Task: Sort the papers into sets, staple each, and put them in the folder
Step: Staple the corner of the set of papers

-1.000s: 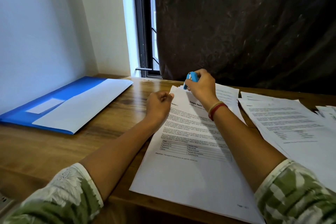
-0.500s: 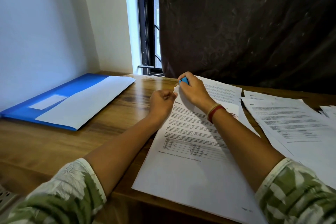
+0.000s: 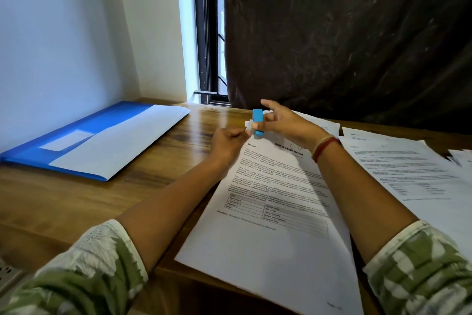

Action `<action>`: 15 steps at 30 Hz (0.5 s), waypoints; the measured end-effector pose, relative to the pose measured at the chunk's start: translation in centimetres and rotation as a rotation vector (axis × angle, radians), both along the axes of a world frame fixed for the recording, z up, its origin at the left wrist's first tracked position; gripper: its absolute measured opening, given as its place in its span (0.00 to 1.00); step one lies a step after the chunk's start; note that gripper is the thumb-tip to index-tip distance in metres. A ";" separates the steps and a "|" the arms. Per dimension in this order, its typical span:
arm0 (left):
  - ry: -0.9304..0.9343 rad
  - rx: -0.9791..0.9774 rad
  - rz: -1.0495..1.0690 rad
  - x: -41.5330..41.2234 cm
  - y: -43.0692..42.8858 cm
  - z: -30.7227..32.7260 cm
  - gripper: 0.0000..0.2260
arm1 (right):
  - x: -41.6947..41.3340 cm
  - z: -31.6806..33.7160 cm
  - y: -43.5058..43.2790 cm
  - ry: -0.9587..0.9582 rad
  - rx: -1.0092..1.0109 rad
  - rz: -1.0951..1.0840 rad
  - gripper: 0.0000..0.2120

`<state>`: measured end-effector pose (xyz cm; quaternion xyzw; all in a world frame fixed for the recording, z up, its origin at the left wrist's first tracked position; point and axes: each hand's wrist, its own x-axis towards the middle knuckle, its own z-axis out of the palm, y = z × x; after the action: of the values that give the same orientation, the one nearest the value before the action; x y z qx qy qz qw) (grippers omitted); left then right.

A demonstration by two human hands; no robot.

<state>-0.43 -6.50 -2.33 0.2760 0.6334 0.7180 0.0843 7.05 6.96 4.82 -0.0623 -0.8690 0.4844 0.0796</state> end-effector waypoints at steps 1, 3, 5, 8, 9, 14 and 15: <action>0.005 -0.003 -0.004 -0.1 0.0 0.0 0.08 | 0.1 0.0 0.1 0.023 -0.033 -0.015 0.32; 0.005 -0.011 -0.009 -0.1 0.0 0.0 0.08 | 0.2 -0.3 0.1 0.073 -0.086 -0.015 0.20; -0.015 -0.014 -0.018 -0.2 -0.1 -0.1 0.06 | 0.3 -0.6 -0.3 0.110 -0.151 0.003 0.14; -0.055 -0.008 -0.029 0.0 -0.2 0.1 0.07 | 0.2 -0.7 -0.7 0.130 -0.228 0.025 0.14; -0.064 0.002 -0.038 0.0 -0.2 0.2 0.08 | 0.2 -0.6 -0.8 0.135 -0.251 0.029 0.14; -0.095 0.031 -0.046 0.2 0.0 0.0 0.10 | -0.4 -1.0 -1.0 0.142 -0.247 -0.018 0.14; -0.098 0.030 -0.040 0.2 0.0 0.0 0.10 | -0.5 -1.2 -1.0 0.143 -0.244 -0.029 0.14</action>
<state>-0.21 -6.50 -2.36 0.2543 0.6119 0.7383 0.1255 6.53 5.92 3.65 -0.0492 -0.7948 0.5884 0.1401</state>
